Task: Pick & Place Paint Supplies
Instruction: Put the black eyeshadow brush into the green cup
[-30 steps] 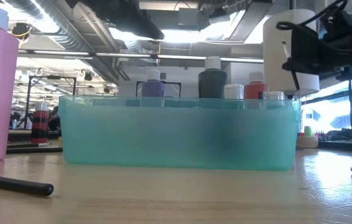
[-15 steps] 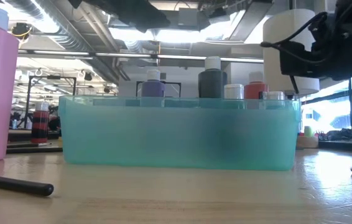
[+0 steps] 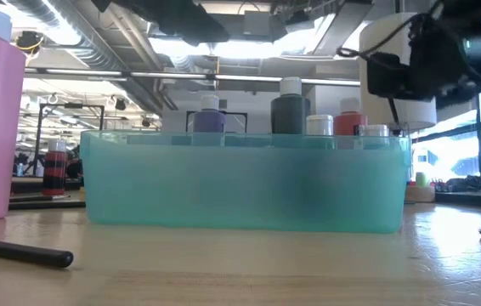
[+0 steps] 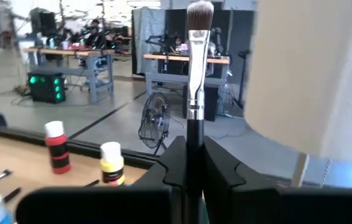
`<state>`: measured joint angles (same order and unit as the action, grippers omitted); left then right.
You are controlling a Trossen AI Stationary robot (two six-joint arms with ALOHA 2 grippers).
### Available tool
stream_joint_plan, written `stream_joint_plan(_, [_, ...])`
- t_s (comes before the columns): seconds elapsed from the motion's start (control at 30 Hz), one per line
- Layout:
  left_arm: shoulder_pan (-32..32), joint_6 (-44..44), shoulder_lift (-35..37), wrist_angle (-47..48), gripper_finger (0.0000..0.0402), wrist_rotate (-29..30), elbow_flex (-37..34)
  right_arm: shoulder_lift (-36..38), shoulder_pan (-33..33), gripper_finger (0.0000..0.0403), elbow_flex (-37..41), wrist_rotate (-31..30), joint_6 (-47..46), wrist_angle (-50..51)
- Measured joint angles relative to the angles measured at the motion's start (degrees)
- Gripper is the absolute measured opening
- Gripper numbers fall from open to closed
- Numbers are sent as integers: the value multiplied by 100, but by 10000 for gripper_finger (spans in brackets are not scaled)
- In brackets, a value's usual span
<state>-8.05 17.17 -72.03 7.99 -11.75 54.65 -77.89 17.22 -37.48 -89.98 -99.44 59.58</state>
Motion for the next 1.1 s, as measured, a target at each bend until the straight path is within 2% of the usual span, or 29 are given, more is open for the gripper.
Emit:
stream_joint_plan(0.1, [2, 4, 0, 54, 127, -4, 0, 0, 164, 26, -313, -6, 787, -150])
stream_joint_plan(0.2, [2, 7, 0, 127, 127, -4, 0, 0, 272, 26, -471, -15, 1145, -152])
stream_joint_plan(0.37, [7, 1, 1, 214, 127, -16, 0, 120, 363, 26, -550, -1, 1181, 423])
stream_joint_plan(0.63, [7, 2, 0, 212, 127, -17, 0, 804, 285, 26, -582, -1, 1183, 819])
stream_joint_plan(0.8, [7, 2, 0, 116, 127, -17, 0, 956, 324, 26, -1022, 1, 1309, 1446])
stream_joint_plan(1.0, [9, -33, 0, 164, 127, -17, 0, 1027, 1094, 26, -2121, 0, 1819, 2932])
stream_joint_plan(1.03, [7, -35, 0, 182, 127, -17, 0, 1090, 1237, 26, -2298, -8, 1827, 3051])
stream_joint_plan(1.1, [7, -35, 0, 186, 127, -17, 0, 1351, 1488, 26, -2513, -3, 2500, 2981])
